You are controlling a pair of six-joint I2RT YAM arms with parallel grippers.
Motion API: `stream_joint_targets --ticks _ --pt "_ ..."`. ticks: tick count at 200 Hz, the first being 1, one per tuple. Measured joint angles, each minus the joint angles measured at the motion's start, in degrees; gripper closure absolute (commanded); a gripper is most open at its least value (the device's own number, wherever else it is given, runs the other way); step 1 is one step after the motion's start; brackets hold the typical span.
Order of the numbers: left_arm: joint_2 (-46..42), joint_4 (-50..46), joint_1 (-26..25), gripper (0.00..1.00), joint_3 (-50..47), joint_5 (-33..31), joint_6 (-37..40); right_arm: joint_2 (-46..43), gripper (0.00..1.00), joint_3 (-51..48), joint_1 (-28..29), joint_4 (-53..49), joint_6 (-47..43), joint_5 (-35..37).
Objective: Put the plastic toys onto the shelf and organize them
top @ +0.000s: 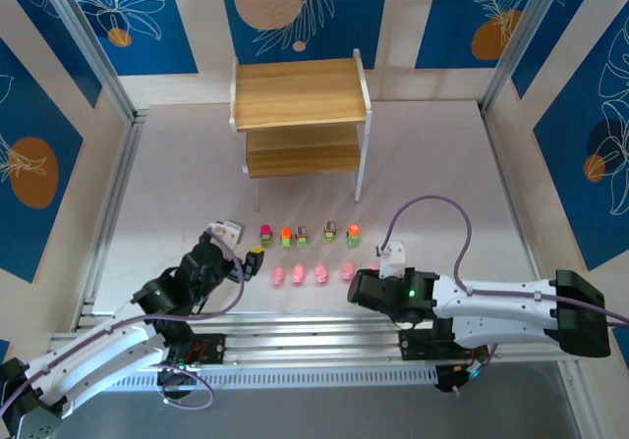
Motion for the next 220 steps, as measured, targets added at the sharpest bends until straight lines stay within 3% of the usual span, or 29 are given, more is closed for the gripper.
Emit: stream_joint_targets --ticks 71,220 --pt "0.3 0.9 0.0 0.10 0.0 0.6 0.0 3.6 0.32 -2.6 -2.3 6.7 0.2 -4.9" --pt "1.6 2.3 0.0 0.11 -0.6 1.0 0.0 10.7 0.47 -2.6 -4.9 11.9 2.1 -5.5"
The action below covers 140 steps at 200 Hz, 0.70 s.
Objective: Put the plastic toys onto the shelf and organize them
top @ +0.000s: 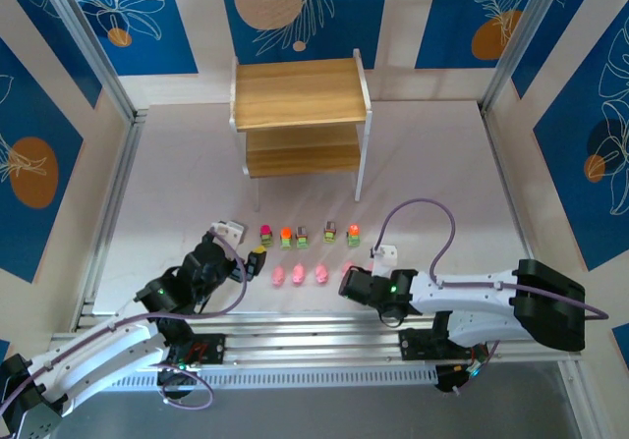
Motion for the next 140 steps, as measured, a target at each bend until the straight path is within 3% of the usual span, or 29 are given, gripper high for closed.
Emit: stream_joint_targets --ticks 140 --pt "0.7 0.6 0.0 0.11 0.0 0.0 0.2 3.7 0.57 -0.7 -1.3 5.0 -1.1 -1.1"
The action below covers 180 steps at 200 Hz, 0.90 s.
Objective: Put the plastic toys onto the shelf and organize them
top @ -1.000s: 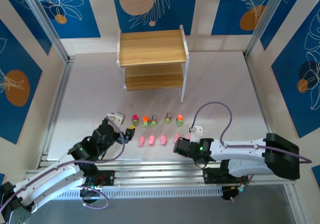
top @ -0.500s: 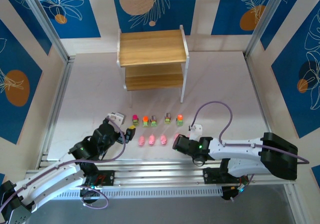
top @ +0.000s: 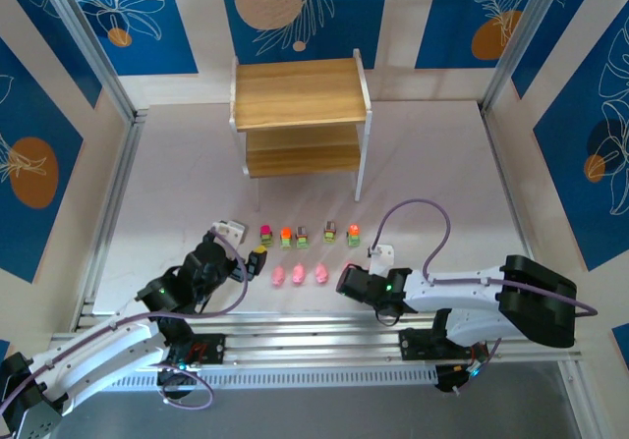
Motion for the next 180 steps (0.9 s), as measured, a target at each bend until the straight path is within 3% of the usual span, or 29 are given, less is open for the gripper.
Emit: stream_joint_targets --ticks 92,180 --pt "0.5 0.3 0.0 0.11 0.0 0.2 0.1 -0.4 0.70 -0.3 -0.2 0.5 -0.6 0.1" --pt "0.5 0.6 0.0 0.08 0.0 2.2 0.2 -7.5 0.73 0.3 -0.8 -3.6 -3.7 0.4"
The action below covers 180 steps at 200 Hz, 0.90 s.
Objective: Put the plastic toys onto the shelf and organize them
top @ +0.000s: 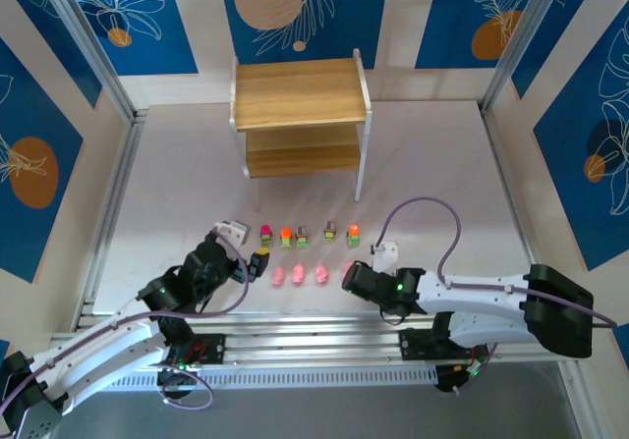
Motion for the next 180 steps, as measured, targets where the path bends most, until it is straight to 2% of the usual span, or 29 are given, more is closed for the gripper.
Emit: stream_joint_targets --ticks 30,85,115,180 --pt "0.2 0.2 0.0 0.09 0.0 0.0 0.0 -2.5 0.73 3.0 -1.7 -1.8 -3.6 0.0" --pt "1.1 0.6 0.0 0.09 0.0 -0.1 0.0 -3.3 0.74 11.4 -8.2 -1.9 -13.8 -2.4" --pt "1.1 0.7 0.0 0.10 0.0 0.0 0.0 0.0 0.74 16.9 -12.2 -1.5 -18.9 -5.7" --pt "2.1 1.1 0.0 0.10 0.0 -0.1 0.0 9.0 0.73 28.2 -17.0 -0.4 -26.8 -11.0"
